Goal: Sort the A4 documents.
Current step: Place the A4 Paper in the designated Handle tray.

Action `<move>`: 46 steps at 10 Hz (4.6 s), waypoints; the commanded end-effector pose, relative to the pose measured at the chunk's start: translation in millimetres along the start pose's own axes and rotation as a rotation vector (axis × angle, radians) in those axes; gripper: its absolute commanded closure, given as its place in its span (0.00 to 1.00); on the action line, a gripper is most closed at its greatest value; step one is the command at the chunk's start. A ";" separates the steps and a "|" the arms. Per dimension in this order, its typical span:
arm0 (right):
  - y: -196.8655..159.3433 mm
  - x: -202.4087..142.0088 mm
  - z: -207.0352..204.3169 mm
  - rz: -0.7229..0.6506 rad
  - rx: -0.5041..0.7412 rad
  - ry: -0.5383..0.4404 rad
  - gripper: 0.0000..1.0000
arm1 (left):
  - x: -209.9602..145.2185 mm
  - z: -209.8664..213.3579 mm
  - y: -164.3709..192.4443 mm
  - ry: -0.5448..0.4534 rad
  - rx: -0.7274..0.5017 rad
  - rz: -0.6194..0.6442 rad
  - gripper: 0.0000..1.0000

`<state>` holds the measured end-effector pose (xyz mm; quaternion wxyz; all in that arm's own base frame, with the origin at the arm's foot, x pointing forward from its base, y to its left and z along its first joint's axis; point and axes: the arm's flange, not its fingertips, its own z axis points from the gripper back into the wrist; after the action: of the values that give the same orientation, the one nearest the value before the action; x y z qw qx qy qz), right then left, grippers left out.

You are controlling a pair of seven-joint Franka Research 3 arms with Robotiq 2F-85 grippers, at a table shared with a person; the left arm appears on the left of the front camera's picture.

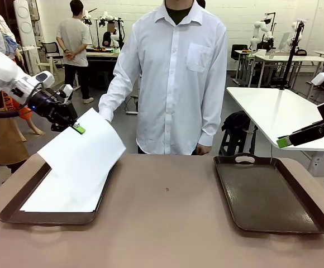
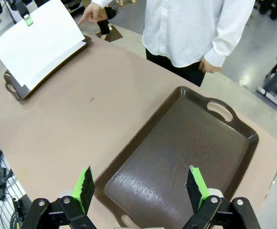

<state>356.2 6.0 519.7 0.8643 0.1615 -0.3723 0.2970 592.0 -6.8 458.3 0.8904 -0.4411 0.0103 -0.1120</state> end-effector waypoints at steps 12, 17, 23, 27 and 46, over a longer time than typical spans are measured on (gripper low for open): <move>0.1 -0.3 -0.8 0.000 0.003 0.001 0.00 | -12.1 -13.2 77.7 -0.092 0.176 0.214 0.99; 0.1 -0.3 -0.8 0.000 0.003 0.001 0.00 | -6.8 -14.3 100.2 -0.085 0.339 0.282 0.99; 0.1 -0.3 -0.8 0.000 0.003 0.001 0.00 | 0.7 -28.4 121.7 -0.105 0.465 0.283 0.99; 0.1 -0.3 -0.8 0.000 0.003 0.001 0.00 | 4.5 -33.1 124.5 -0.080 0.524 0.278 0.99; 0.1 -0.3 -0.8 0.000 0.003 0.001 0.00 | -1.7 -20.6 121.5 -0.080 0.555 0.277 0.00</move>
<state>356.2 6.1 519.7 0.8643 0.1615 -0.3723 0.2971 611.2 47.6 349.8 0.9830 -0.1798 0.0032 0.0372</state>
